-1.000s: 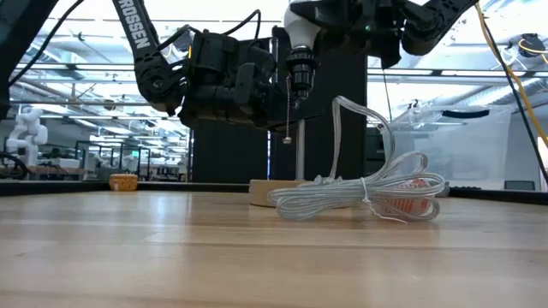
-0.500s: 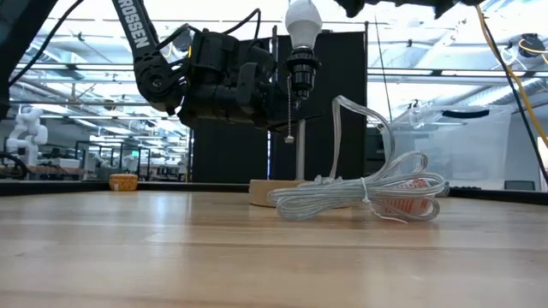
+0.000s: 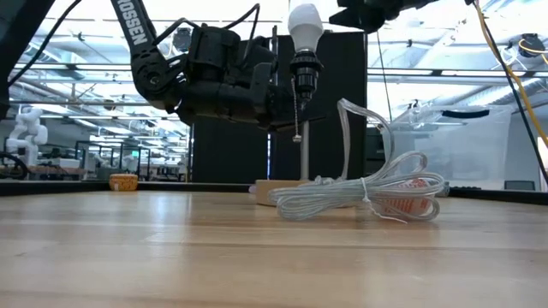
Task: Screw lightbulb
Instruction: Remove the light bulb from the brown lamp
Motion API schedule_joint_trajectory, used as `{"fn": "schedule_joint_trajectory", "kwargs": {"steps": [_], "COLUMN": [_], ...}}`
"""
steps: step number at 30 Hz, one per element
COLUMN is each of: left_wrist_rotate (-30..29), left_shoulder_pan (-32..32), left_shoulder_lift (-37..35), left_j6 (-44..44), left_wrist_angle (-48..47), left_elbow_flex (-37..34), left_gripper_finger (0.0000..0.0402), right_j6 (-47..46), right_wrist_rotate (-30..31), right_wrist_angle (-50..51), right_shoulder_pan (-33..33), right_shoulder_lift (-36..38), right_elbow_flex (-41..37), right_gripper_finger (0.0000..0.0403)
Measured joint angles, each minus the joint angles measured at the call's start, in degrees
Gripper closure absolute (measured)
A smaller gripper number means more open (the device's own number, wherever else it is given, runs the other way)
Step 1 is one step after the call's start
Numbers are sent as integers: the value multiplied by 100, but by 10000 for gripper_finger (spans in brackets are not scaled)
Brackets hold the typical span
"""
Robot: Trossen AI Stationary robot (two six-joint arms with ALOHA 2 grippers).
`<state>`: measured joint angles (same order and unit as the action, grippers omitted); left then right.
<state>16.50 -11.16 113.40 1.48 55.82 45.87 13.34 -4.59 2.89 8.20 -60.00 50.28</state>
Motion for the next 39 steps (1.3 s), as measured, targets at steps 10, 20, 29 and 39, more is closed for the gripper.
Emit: {"fn": "schedule_joint_trajectory", "kwargs": {"steps": [10,20,29,39], "left_wrist_rotate": [-612,-620,-631,-1057], "left_shoulder_pan": [15,15,22,26], "left_shoulder_lift": [0,0,4,13], "left_j6": [-41,-7,1,-73], "left_wrist_angle": [8,8,87,182], "left_elbow_flex": [2,2,-1,-7], "left_gripper_finger": [371,371,371,371], "right_j6": [-671,-1368,-1335,-1211], "right_wrist_rotate": [1823,2853,2829,2827], "right_wrist_angle": [77,-3321,-5718,-5663], "right_shoulder_pan": [-826,-1162,-1157,-1171], "right_shoulder_lift": [-309,-97,-473,-1479], "right_elbow_flex": [-175,-2195,-2868,-1998], "right_gripper_finger": [62,62,62,57]}}
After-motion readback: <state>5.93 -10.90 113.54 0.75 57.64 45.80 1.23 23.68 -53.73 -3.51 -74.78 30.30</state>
